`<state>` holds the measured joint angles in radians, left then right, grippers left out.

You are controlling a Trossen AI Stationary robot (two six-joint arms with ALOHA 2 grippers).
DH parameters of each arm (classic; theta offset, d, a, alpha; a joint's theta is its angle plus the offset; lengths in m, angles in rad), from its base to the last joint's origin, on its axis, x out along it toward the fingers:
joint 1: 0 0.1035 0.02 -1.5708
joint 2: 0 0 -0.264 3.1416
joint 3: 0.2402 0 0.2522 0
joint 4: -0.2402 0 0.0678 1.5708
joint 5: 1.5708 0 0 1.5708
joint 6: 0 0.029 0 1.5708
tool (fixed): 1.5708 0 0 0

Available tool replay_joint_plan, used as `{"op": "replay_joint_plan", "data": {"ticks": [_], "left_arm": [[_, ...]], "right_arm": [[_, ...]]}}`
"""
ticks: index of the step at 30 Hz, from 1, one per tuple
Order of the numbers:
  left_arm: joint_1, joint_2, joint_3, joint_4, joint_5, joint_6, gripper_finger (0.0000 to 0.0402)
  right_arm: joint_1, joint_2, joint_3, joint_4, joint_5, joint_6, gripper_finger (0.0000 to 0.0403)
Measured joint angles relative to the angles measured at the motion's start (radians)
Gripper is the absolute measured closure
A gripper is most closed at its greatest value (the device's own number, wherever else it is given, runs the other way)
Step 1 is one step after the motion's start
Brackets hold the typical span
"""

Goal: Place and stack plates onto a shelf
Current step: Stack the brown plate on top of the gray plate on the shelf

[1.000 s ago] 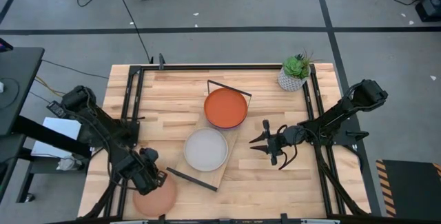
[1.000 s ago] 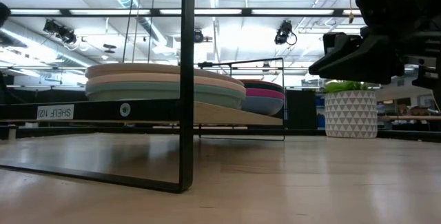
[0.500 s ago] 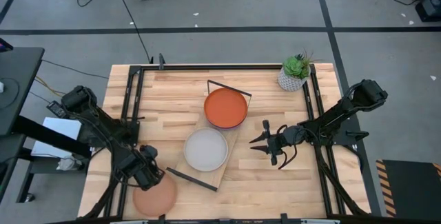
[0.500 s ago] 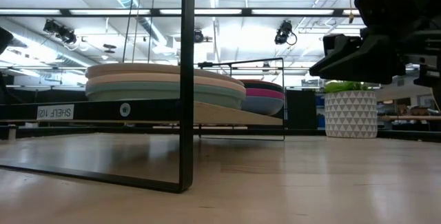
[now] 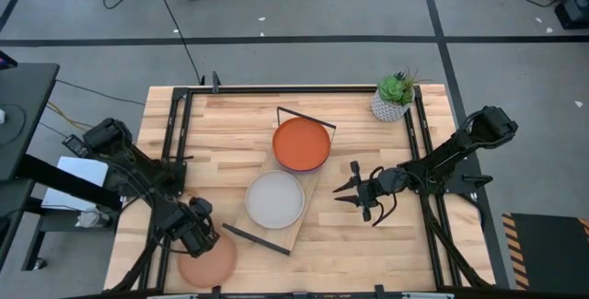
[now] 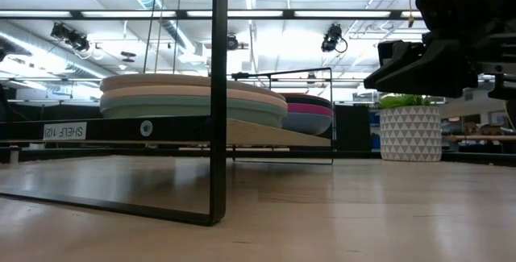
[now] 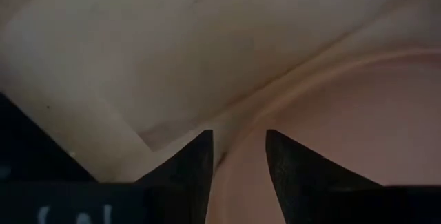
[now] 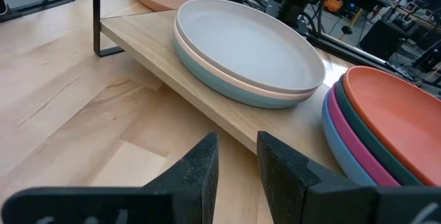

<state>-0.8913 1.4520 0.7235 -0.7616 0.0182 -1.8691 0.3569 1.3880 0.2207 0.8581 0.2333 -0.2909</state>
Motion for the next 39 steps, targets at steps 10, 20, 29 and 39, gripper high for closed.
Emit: {"op": "replay_joint_plan", "data": {"ticks": [10, 20, 29, 39], "left_arm": [[-0.004, 0.036, 0.000, 0.044, 0.037, 0.028, 0.0362], [-0.015, 0.017, 0.002, 0.055, 0.053, 0.019, 0.0386], [-0.015, -0.107, 0.069, 0.125, 0.062, 0.054, 0.0387], [-0.015, -0.196, 0.267, 0.149, -0.110, 0.150, 0.0387]], "right_arm": [[0.000, 0.000, 0.000, 0.000, 0.000, 0.000, 0.0296], [0.000, 0.000, 0.000, 0.000, 0.000, 0.000, 0.0296], [0.000, 0.000, 0.000, 0.000, 0.000, 0.000, 0.0296], [0.000, 0.000, 0.000, 0.000, -0.001, 0.000, 0.0296]]}}
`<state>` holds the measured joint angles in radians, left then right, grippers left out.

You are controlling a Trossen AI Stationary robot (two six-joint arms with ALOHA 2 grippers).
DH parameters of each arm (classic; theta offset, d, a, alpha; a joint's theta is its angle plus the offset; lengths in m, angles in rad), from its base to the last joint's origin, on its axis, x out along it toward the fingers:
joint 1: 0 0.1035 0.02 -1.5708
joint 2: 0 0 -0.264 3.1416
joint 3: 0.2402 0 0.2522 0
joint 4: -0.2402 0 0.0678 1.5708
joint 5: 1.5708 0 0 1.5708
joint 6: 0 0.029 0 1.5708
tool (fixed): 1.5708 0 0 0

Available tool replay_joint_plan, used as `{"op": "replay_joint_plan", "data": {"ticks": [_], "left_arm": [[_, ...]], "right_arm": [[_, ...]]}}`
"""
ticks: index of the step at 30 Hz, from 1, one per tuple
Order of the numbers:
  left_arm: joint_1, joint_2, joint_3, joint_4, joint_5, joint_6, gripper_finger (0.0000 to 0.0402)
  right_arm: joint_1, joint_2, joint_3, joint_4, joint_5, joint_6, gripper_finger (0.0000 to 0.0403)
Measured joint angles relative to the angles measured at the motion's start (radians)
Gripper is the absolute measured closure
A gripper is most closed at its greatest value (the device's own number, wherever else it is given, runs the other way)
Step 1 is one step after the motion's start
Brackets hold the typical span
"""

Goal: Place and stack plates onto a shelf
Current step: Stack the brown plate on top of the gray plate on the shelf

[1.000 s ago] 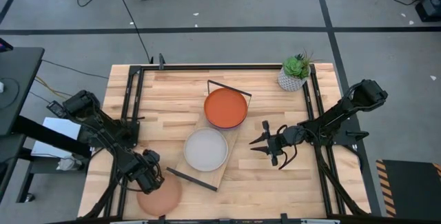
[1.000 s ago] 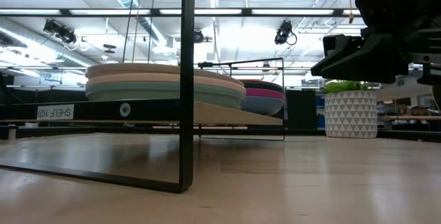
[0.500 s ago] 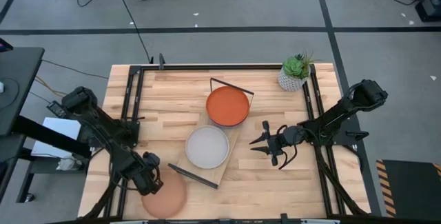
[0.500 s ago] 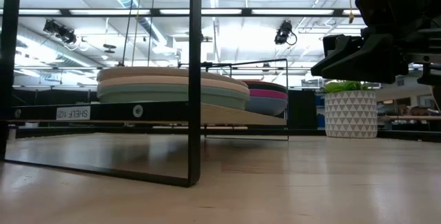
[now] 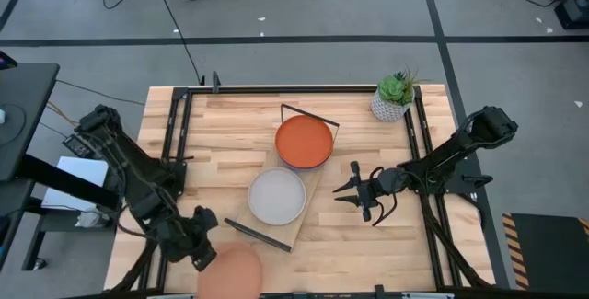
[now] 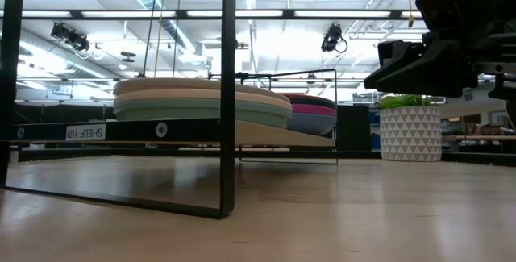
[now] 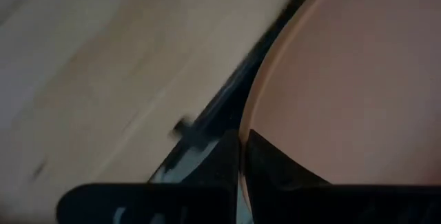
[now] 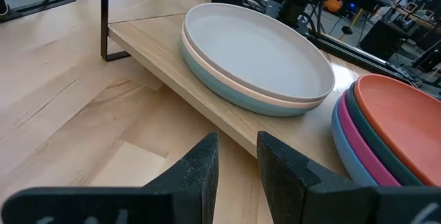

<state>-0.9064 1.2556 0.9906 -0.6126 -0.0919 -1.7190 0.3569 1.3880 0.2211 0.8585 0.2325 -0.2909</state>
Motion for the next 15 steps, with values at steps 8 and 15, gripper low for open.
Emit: {"op": "replay_joint_plan", "data": {"ticks": [8, 15], "left_arm": [[0.064, -0.001, 0.155, -0.029, -0.324, 0.205, 0.0387], [0.229, -0.001, 0.209, -0.025, -0.455, 0.563, 0.0375]], "right_arm": [[0.000, 0.000, 0.000, 0.000, 0.000, -0.004, 0.0296], [0.000, 0.000, 0.000, 0.008, 0.000, -0.008, 0.0296]]}}
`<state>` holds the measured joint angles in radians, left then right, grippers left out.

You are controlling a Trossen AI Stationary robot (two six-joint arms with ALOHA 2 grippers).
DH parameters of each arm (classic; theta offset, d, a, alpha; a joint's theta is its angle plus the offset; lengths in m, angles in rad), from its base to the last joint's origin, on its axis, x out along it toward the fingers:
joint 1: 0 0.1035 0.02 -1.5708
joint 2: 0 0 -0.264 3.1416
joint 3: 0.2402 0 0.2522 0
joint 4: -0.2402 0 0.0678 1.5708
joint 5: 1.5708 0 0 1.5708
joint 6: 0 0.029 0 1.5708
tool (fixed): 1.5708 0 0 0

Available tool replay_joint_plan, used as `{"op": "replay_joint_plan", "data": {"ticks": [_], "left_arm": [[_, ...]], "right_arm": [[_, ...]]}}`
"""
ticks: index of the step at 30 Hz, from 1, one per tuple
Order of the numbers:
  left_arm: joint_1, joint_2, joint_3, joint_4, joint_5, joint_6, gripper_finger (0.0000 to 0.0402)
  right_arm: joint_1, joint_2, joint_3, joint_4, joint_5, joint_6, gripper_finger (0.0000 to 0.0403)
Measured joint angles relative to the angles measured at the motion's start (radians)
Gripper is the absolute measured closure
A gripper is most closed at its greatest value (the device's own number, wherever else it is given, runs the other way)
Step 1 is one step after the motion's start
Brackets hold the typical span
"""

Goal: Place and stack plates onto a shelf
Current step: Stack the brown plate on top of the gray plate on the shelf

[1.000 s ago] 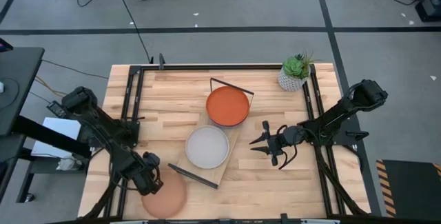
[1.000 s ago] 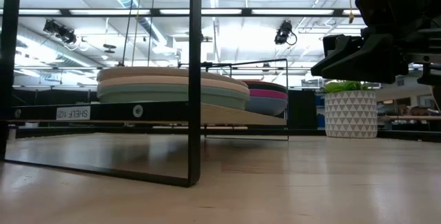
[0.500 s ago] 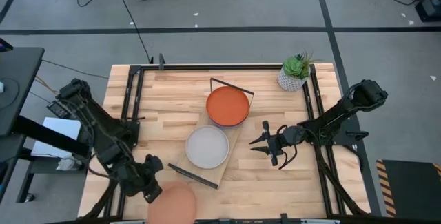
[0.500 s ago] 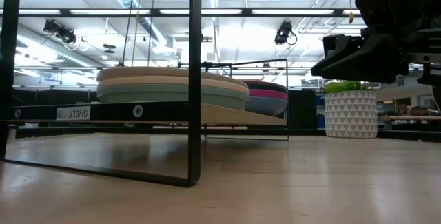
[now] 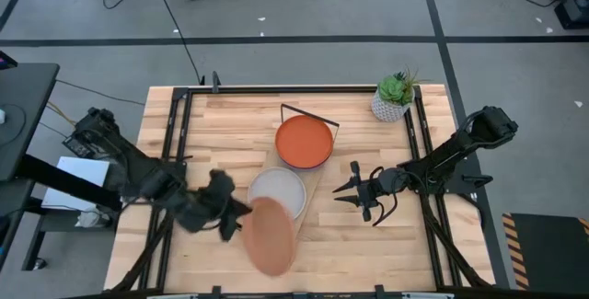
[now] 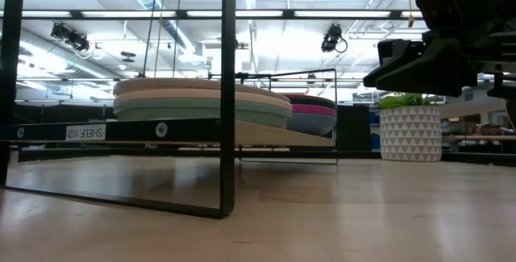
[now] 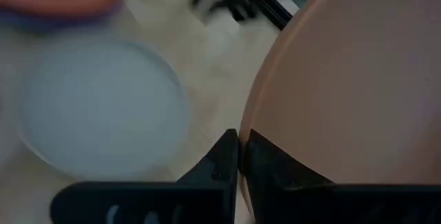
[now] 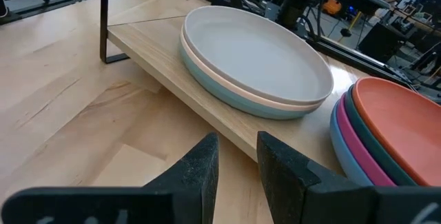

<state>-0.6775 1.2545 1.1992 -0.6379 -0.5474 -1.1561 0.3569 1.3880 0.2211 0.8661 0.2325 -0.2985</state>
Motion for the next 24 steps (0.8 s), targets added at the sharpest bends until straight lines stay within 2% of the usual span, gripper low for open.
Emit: {"op": "replay_joint_plan", "data": {"ticks": [3, 6, 8, 10, 13, 15, 21, 24], "left_arm": [[0.092, 0.001, 0.000, -0.033, -0.072, 0.069, 0.0382], [0.191, 0.027, 0.000, -0.079, -0.160, 0.064, 0.0385], [0.252, 0.055, 0.000, -0.122, -0.154, 0.040, 0.0384], [0.314, 0.085, 0.000, -0.154, -0.080, 0.014, 0.0381], [0.395, 0.152, -0.001, -0.202, 0.122, -0.009, 0.0380], [0.428, 0.194, -0.001, -0.200, 0.214, -0.006, 0.0379], [0.482, 0.285, -0.001, -0.199, 0.380, 0.042, 0.0378], [0.491, 0.305, -0.001, -0.198, 0.416, 0.062, 0.0377]], "right_arm": [[0.000, 0.000, 0.000, 0.000, 0.000, -0.003, 0.0296], [0.000, 0.000, 0.000, 0.000, 0.000, -0.004, 0.0296], [0.000, 0.000, 0.000, -0.001, 0.000, -0.004, 0.0296], [0.000, 0.000, 0.000, -0.004, 0.000, -0.003, 0.0296], [0.000, 0.000, 0.000, -0.007, 0.000, -0.002, 0.0296], [0.000, 0.000, 0.000, -0.007, 0.000, -0.001, 0.0296], [0.000, 0.000, 0.000, -0.008, 0.000, 0.000, 0.0296], [0.000, 0.000, 0.000, -0.008, 0.000, 0.000, 0.0296]]}}
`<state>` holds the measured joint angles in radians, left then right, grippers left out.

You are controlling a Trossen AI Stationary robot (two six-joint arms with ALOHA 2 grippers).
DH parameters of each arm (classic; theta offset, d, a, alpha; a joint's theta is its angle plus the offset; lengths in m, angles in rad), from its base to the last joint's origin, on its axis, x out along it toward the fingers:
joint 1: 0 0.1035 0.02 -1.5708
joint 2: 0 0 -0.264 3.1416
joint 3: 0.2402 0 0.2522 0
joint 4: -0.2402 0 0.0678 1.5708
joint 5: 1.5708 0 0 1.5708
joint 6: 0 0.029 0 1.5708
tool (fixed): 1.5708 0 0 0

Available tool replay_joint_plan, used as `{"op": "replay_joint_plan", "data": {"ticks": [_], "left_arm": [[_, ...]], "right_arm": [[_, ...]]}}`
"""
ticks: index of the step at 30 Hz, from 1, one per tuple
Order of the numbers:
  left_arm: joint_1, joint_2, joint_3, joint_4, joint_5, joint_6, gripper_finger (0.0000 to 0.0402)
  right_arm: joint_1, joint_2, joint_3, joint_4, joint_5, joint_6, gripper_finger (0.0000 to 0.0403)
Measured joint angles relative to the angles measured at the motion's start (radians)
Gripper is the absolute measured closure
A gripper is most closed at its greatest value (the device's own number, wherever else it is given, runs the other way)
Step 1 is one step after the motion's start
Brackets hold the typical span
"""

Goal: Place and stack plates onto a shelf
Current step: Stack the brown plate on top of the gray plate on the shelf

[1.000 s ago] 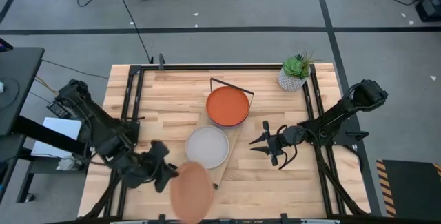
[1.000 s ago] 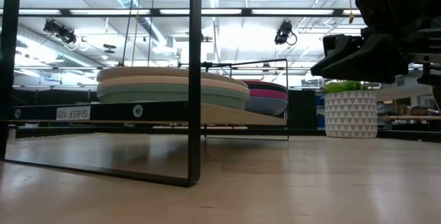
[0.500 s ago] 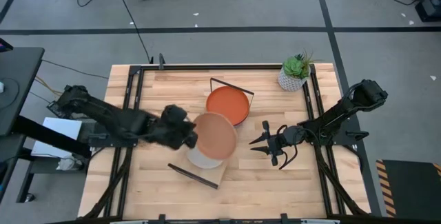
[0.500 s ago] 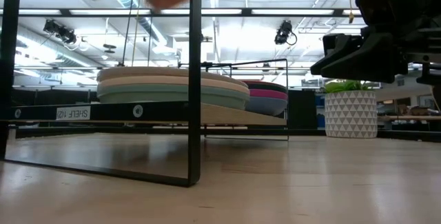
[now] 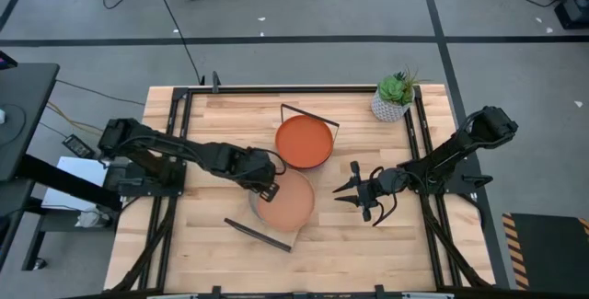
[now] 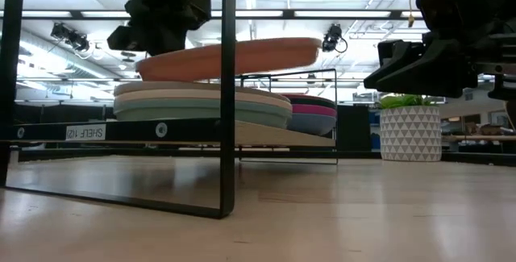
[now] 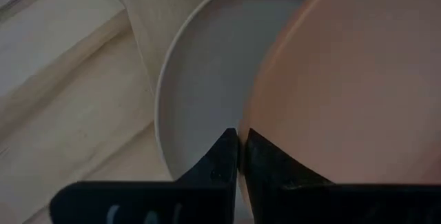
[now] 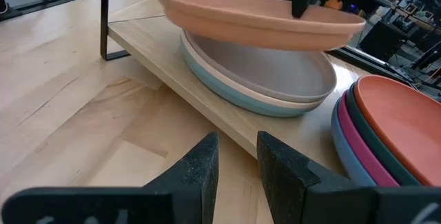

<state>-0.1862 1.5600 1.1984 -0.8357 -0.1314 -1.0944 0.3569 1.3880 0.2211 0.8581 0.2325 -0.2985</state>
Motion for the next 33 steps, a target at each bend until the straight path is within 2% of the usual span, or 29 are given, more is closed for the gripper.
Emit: {"op": "replay_joint_plan", "data": {"ticks": [10, 13, 18, 22, 28, 33], "left_arm": [[0.000, 0.005, 0.000, -0.060, -0.003, -0.016, 0.0326], [0.000, 0.005, 0.025, -0.058, -0.006, 0.048, 0.0314], [-0.025, 0.004, 0.064, 0.143, -0.009, 0.264, 0.0308], [-0.051, 0.032, 0.066, 0.310, -0.008, 0.294, 0.0308], [-0.060, 0.080, 0.064, 0.339, 0.053, 0.290, 0.0308], [-0.060, 0.094, 0.064, 0.325, 0.041, 0.272, 0.0308]], "right_arm": [[0.000, 0.000, 0.000, -0.001, 0.000, 0.000, 0.0296], [0.000, 0.000, 0.000, -0.001, 0.000, 0.000, 0.0296], [0.000, 0.000, 0.000, -0.001, 0.000, 0.000, 0.0296], [0.000, 0.000, 0.000, -0.001, 0.000, 0.000, 0.0296], [0.000, 0.000, 0.000, -0.004, 0.000, 0.001, 0.0296], [0.000, 0.000, 0.000, 0.002, 0.000, 0.000, 0.0296]]}}
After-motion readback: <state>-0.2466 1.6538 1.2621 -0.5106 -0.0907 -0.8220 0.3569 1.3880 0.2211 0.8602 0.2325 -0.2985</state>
